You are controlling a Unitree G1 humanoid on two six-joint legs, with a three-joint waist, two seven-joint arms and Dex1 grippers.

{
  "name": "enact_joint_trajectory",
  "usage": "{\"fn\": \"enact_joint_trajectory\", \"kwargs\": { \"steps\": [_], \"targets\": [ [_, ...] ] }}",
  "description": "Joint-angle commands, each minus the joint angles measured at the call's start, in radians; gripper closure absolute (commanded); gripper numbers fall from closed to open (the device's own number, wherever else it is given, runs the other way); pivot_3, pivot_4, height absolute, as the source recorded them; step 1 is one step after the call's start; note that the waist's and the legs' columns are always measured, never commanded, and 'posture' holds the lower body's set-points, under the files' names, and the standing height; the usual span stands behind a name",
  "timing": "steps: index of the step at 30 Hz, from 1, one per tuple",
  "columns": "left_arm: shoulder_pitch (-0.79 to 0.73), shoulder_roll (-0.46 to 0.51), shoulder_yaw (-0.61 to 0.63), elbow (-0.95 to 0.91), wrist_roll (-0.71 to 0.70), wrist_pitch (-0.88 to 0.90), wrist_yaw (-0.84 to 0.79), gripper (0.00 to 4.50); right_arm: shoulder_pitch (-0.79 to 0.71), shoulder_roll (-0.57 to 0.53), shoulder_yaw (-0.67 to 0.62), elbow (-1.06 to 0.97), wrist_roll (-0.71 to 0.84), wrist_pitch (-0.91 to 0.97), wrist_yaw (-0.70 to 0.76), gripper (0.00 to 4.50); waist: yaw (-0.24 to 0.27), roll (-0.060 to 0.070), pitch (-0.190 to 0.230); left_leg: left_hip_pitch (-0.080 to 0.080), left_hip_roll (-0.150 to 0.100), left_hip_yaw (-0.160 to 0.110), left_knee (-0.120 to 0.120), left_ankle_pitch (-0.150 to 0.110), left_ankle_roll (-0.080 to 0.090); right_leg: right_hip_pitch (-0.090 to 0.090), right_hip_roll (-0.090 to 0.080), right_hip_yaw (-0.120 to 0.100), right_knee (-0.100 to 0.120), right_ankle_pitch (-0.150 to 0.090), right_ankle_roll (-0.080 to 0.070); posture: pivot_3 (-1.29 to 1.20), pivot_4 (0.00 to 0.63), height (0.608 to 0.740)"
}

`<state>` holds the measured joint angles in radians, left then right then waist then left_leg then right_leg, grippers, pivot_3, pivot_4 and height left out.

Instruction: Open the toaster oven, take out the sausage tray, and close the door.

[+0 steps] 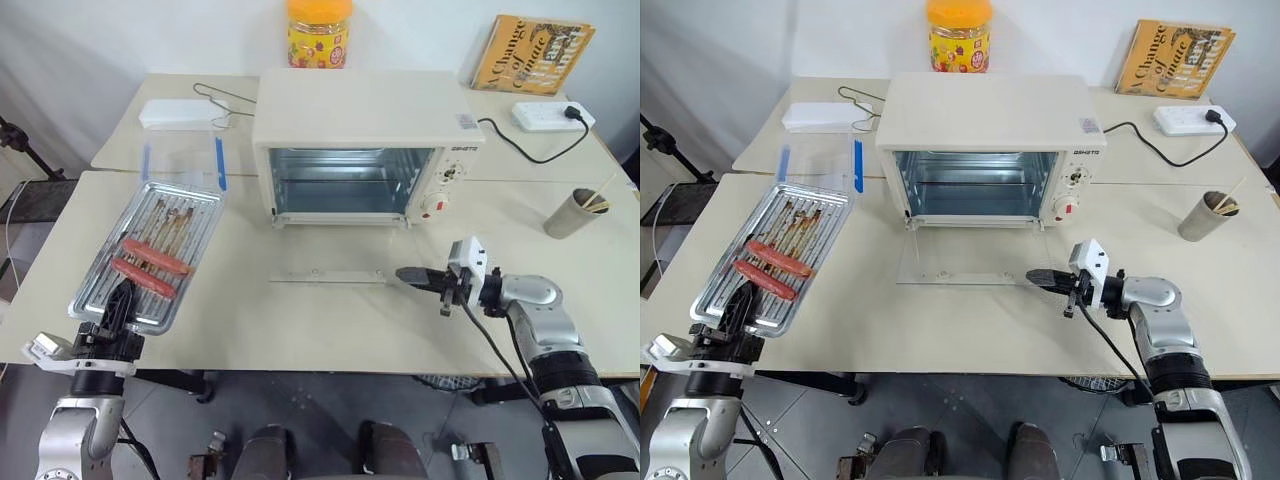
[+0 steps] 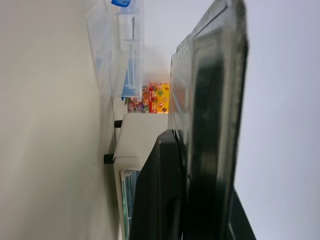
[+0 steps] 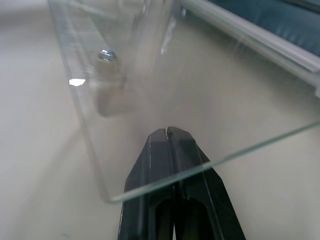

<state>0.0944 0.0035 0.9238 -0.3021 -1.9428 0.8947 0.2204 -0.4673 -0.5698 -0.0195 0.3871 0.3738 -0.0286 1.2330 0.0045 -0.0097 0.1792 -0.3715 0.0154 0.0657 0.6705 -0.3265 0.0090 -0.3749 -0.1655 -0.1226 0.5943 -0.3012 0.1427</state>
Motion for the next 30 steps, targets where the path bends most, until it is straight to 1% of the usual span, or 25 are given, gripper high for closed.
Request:
{"fn": "enact_joint_trajectory", "kwargs": {
  "steps": [1,4,9,11,14,16,18,19,20,23,26,27,29,30],
  "targets": [
    [0.026,0.003,0.004,-0.042,-0.029,0.024,-0.04,4.5,0.001,-0.022,-0.102,-0.175,0.128,0.077,-0.022,4.44,0.0,0.0,0.0,0.0,0.0,0.0,0.0,0.0,0.0,0.0,0.0,0.0,0.0,0.0,0.0,0.0,0.15,0.74],
    [0.042,-0.004,-0.008,-0.065,-0.029,0.024,-0.068,4.5,-0.002,-0.026,-0.178,-0.295,0.249,0.211,-0.078,4.44,0.002,0.0,0.0,0.0,0.0,0.0,-0.001,0.0,-0.001,0.0,0.0,0.0,-0.001,0.0,0.0,0.0,0.15,0.74],
    [0.094,0.008,-0.034,-0.079,-0.029,0.035,-0.111,4.5,-0.053,-0.037,-0.229,-0.379,0.368,0.387,-0.144,4.44,0.008,0.0,0.0,0.0,0.0,0.0,0.0,-0.002,0.0,0.0,0.0,0.001,-0.001,0.0,0.0,0.0,0.15,0.74],
    [0.12,0.02,-0.051,-0.084,-0.029,0.046,-0.145,4.5,-0.072,-0.046,-0.233,-0.4,0.4,0.443,-0.154,4.44,0.009,0.0,0.0,0.0,0.001,0.0,-0.001,-0.002,0.0,0.0,0.0,0.001,-0.001,0.0,0.0,0.0,0.15,0.74],
    [0.162,0.07,-0.071,-0.071,-0.029,0.082,-0.209,4.5,-0.053,-0.072,-0.22,-0.446,0.384,0.473,-0.159,4.44,0.015,0.0,0.0,0.0,0.001,0.0,-0.002,-0.002,0.0,-0.001,0.0,0.001,-0.002,0.0,0.0,0.0,0.15,0.74],
    [0.191,0.12,-0.092,-0.05,-0.029,0.12,-0.26,4.5,-0.014,-0.097,-0.215,-0.494,0.366,0.464,-0.142,4.09,0.02,0.0,0.0,0.0,0.001,0.0,-0.003,-0.003,0.0,-0.001,0.0,0.001,-0.003,0.0,-0.001,0.0,0.15,0.74],
    [0.211,0.179,-0.131,-0.022,-0.029,0.166,-0.307,4.5,0.047,-0.129,-0.214,-0.544,0.334,0.422,-0.11,3.62,0.023,0.0,0.0,-0.001,0.0,0.0,-0.003,-0.003,0.0,-0.001,0.0,0.0,-0.004,0.0,-0.001,0.0,0.15,0.74],
    [0.212,0.21,-0.15,-0.003,-0.029,0.188,-0.327,4.5,0.08,-0.144,-0.218,-0.566,0.319,0.402,-0.097,3.24,0.025,0.0,0.0,-0.001,0.0,0.001,-0.003,-0.004,0.001,-0.001,0.0,0.001,-0.004,0.0,-0.001,0.0,0.15,0.74],
    [0.205,0.238,-0.167,0.016,-0.029,0.205,-0.338,4.5,0.112,-0.157,-0.223,-0.581,0.303,0.379,-0.086,2.96,0.025,0.0,0.0,-0.001,-0.001,0.001,-0.002,-0.004,0.001,-0.001,0.0,0.001,-0.004,0.0,-0.001,0.0,0.15,0.74],
    [0.192,0.307,-0.193,0.069,-0.029,0.248,-0.377,4.5,0.17,-0.179,-0.24,-0.608,0.291,0.355,-0.074,1.93,0.019,0.0,0.0,-0.001,-0.001,0.003,-0.001,-0.004,0.001,-0.001,0.0,0.003,-0.003,0.0,-0.001,0.0,0.15,0.74],
    [0.077,0.418,-0.295,0.162,-0.029,0.316,-0.352,4.5,0.321,-0.228,-0.322,-0.649,0.273,0.333,-0.05,0.94,0.024,0.001,0.0,0.001,0.0,0.002,-0.002,-0.004,0.001,-0.001,0.0,0.003,-0.003,0.0,-0.001,0.0,0.15,0.74],
    [0.03,0.434,-0.323,0.193,-0.029,0.33,-0.332,4.5,0.367,-0.237,-0.35,-0.667,0.272,0.331,-0.053,0.69,0.036,0.001,0.0,0.001,0.0,0.002,-0.002,-0.004,0.001,-0.001,0.001,0.002,-0.002,0.0,-0.001,0.0,0.15,0.74],
    [-0.041,0.46,-0.365,0.256,-0.029,0.357,-0.304,4.5,0.436,-0.239,-0.392,-0.705,0.277,0.329,-0.067,0.01,0.038,0.001,0.0,0.0,0.0,0.0,-0.002,-0.004,0.0,-0.001,0.001,0.001,-0.002,-0.001,-0.001,0.0,0.15,0.74],
    [-0.101,0.489,-0.414,0.299,-0.029,0.381,-0.288,4.5,0.494,-0.234,-0.429,-0.74,0.282,0.336,-0.079,0.01,0.039,0.002,-0.001,0.0,0.0,0.002,-0.002,-0.004,0.0,-0.001,0.001,0.002,-0.002,-0.001,-0.001,0.0,0.15,0.74]
  ]
}}
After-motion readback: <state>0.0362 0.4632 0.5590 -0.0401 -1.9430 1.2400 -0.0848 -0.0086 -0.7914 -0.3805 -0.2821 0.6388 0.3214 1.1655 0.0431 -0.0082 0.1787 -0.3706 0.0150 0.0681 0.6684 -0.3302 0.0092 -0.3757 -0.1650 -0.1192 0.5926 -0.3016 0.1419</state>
